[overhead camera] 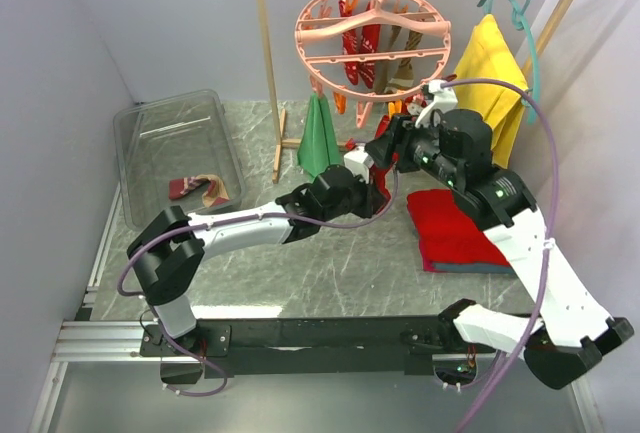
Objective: Remove the socks clipped to the hanger
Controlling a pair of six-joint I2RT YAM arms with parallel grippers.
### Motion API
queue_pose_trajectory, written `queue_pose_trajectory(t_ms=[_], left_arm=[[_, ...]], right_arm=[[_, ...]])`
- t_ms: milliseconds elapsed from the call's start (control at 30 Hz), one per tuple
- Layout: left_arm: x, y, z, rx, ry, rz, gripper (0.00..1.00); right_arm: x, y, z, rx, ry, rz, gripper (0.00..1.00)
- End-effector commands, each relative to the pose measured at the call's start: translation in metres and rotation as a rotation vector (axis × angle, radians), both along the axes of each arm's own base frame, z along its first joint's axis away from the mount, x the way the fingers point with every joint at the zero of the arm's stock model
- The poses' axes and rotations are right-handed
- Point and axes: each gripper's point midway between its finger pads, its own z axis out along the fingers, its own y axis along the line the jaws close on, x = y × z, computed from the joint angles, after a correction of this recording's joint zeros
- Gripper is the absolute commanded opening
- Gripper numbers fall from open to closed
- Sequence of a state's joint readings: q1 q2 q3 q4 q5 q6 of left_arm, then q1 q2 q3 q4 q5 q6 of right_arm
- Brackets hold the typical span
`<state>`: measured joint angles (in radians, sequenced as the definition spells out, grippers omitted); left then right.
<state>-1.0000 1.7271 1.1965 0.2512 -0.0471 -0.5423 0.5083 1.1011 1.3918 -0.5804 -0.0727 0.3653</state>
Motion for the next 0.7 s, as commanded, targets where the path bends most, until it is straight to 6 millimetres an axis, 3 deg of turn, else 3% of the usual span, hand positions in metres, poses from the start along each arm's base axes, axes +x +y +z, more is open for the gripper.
queue_pose_trajectory(t_ms=[0,167,467,667], left_arm=[[-0.027,0.004,0.022,-0.067,0.057,-0.093,0.01],[-0.043,0.016,0.028,-0.100,0.085,-0.114,0.01],[-0.052,0.024,0.040,-0.119,0.098,-0.126,0.01],[-0.055,0.022,0.047,-0.143,0.110,-0.140,0.01]], right_arm=[[0.001,-0.037,0.004,-0.101,-0.051,-0.151,0.68],[0.015,-0.053,-0.001,-0.161,-0.036,-0.239,0.72],[0.035,-0.038,0.022,-0.105,-0.065,-0.195,0.73],[0.051,-0.033,0.010,-0.133,-0.018,-0.213,0.72]])
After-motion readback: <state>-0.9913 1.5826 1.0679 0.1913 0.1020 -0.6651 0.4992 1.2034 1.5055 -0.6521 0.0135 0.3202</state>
